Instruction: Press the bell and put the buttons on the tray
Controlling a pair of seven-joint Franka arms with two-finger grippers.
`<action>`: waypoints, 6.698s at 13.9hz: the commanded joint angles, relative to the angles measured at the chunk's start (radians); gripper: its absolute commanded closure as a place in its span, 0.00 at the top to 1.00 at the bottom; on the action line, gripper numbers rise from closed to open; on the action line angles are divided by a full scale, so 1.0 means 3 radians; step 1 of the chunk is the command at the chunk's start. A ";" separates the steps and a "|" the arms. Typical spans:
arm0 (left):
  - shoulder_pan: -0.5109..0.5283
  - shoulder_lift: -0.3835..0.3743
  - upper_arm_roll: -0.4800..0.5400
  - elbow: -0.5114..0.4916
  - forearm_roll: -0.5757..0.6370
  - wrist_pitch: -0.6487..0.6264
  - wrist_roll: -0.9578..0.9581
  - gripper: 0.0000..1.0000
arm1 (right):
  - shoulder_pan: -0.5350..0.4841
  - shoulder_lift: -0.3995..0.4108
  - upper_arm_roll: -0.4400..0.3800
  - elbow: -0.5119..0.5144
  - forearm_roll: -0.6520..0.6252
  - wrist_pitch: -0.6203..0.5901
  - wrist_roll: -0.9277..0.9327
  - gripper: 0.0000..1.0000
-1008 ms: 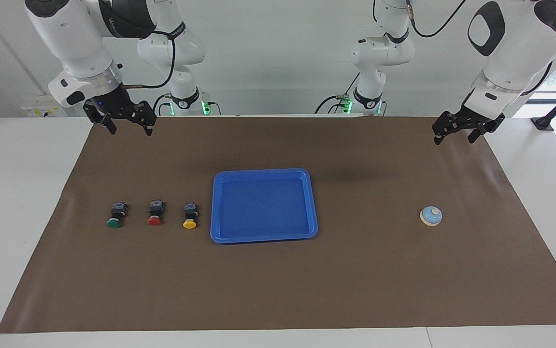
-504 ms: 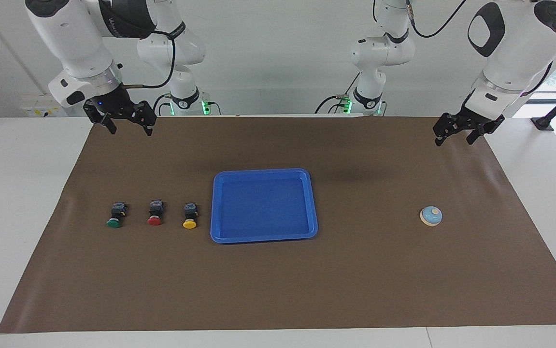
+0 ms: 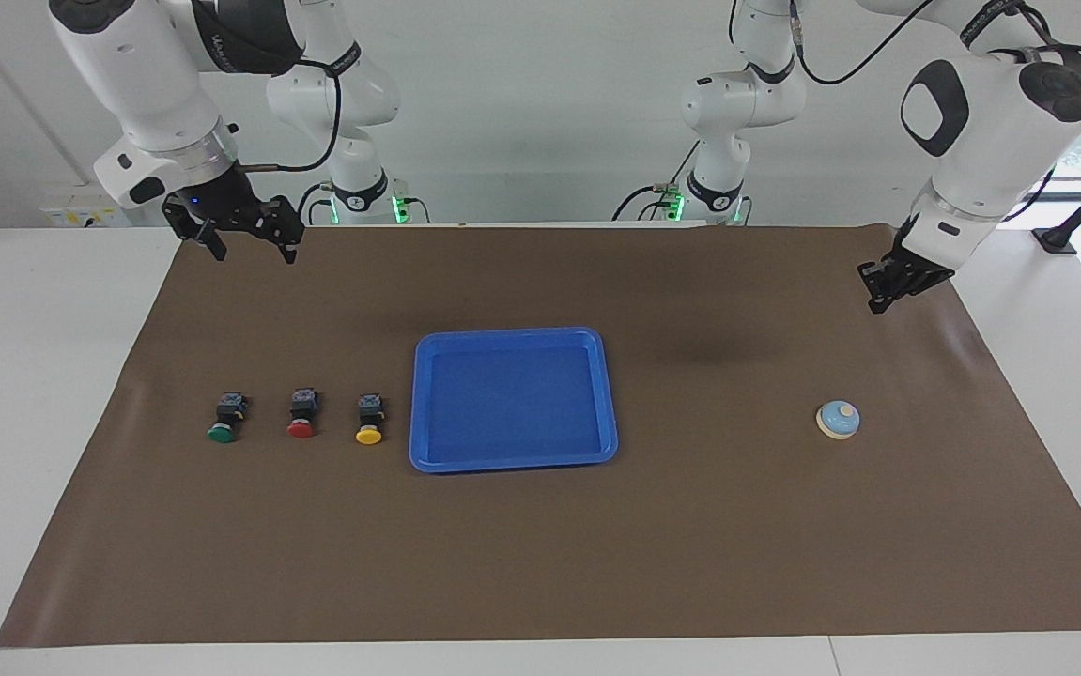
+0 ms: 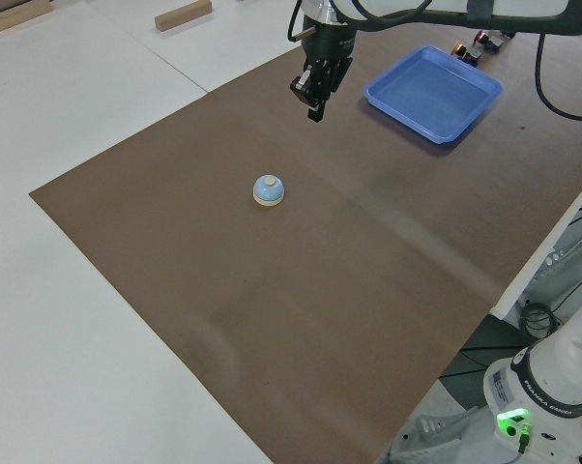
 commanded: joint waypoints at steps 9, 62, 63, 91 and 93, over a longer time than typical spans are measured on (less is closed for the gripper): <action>0.0076 0.0649 -0.0011 -0.0220 -0.0003 0.1113 0.0284 0.00 | -0.0045 -0.0012 0.0039 0.0025 -0.0033 -0.0057 0.0008 1.00; -0.0037 0.0020 -0.0041 0.0685 -0.0055 -0.0967 0.0182 1.00 | -0.0045 -0.0018 0.0039 0.0025 -0.0033 -0.0057 0.0008 1.00; -0.0042 0.0015 -0.0041 0.0680 -0.0055 -0.0952 0.0182 1.00 | -0.0045 -0.0018 0.0039 0.0025 -0.0033 -0.0057 0.0008 1.00; -0.0026 -0.0005 -0.0041 0.0650 -0.0050 -0.0936 0.0187 1.00 | -0.0551 0.0692 0.0045 -0.0216 -0.0028 0.1393 -0.0871 1.00; -0.0026 -0.0005 -0.0041 0.0650 -0.0050 -0.0936 0.0187 1.00 | -0.0607 0.0856 0.0045 -0.0307 -0.0028 0.1650 -0.0913 1.00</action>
